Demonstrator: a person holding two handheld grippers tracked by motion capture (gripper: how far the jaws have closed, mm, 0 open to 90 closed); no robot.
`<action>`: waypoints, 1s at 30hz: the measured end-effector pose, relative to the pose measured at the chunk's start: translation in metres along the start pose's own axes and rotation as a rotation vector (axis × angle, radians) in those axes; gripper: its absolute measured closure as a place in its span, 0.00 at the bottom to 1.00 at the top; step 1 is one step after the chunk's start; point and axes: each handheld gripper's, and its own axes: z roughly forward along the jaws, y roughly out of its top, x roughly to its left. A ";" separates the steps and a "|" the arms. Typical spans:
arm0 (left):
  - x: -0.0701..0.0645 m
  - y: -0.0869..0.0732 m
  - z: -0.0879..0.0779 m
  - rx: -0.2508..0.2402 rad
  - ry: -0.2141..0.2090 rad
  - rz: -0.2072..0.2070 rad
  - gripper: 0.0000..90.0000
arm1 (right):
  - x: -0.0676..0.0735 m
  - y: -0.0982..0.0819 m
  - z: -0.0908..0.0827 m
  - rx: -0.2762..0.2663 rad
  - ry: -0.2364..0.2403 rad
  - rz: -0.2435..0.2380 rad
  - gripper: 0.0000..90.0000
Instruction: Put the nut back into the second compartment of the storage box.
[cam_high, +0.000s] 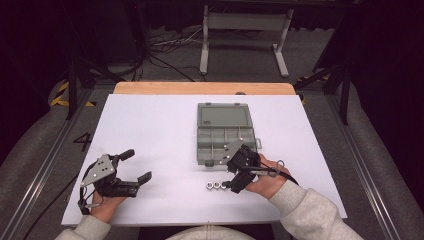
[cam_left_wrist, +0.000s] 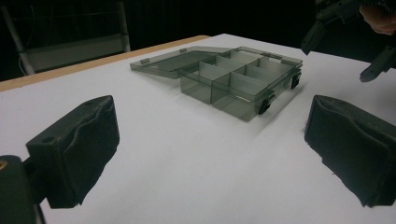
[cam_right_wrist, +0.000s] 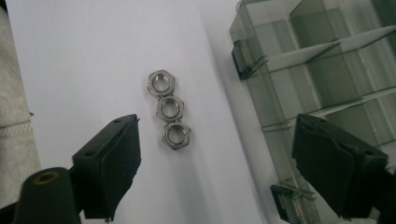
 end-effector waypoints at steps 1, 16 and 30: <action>0.000 0.000 0.000 0.000 0.000 0.000 0.04 | 0.001 0.000 0.003 0.020 0.008 0.005 0.22; 0.000 0.000 0.000 0.001 0.001 0.002 0.04 | 0.010 -0.003 0.043 0.174 0.077 -0.027 0.54; -0.001 0.000 0.000 0.008 0.002 0.005 0.05 | 0.010 0.001 0.052 0.218 0.092 -0.020 0.78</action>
